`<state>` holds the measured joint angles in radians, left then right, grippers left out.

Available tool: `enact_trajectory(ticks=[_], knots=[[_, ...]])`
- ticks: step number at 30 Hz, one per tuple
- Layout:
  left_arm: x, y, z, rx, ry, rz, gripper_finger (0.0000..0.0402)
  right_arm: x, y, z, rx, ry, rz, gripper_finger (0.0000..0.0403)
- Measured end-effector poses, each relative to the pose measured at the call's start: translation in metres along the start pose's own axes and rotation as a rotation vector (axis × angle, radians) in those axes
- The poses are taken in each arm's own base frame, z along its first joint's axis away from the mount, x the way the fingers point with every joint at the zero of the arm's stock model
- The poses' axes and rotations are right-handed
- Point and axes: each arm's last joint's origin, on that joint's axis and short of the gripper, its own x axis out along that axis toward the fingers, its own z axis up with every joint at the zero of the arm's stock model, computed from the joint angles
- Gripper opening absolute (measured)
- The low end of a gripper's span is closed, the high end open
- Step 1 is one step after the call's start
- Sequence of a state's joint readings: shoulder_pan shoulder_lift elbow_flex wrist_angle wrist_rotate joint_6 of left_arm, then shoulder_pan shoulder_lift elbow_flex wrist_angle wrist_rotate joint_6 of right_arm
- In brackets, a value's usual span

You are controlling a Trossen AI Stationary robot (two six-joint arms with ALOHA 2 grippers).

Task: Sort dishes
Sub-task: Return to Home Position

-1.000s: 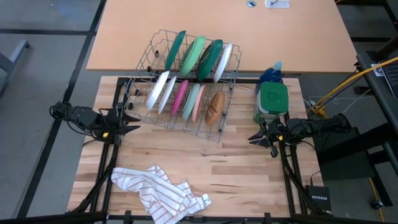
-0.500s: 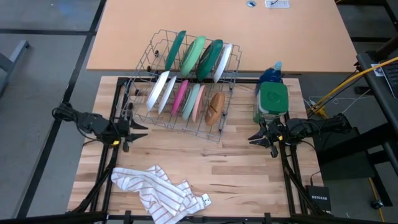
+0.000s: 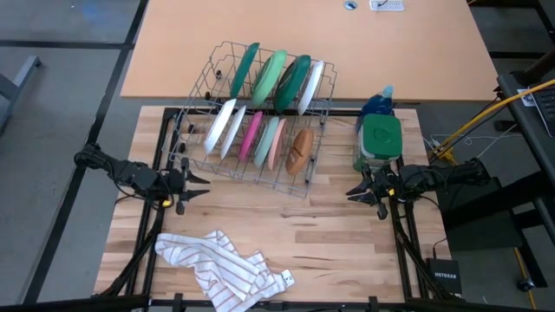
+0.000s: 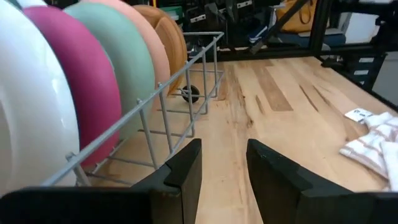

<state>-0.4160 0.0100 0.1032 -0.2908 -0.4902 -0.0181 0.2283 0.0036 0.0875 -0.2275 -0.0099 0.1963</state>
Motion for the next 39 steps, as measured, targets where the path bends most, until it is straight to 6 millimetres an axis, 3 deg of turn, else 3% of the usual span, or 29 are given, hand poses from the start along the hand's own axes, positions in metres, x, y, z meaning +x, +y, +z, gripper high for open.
enact_trajectory(ticks=[39], knots=[[0.0001, 0.0000, -0.0010, 0.055, 0.006, 0.000, 0.0118, 0.0000, 0.0000, 0.0000, 0.000, -0.001, -0.002, 0.0072]])
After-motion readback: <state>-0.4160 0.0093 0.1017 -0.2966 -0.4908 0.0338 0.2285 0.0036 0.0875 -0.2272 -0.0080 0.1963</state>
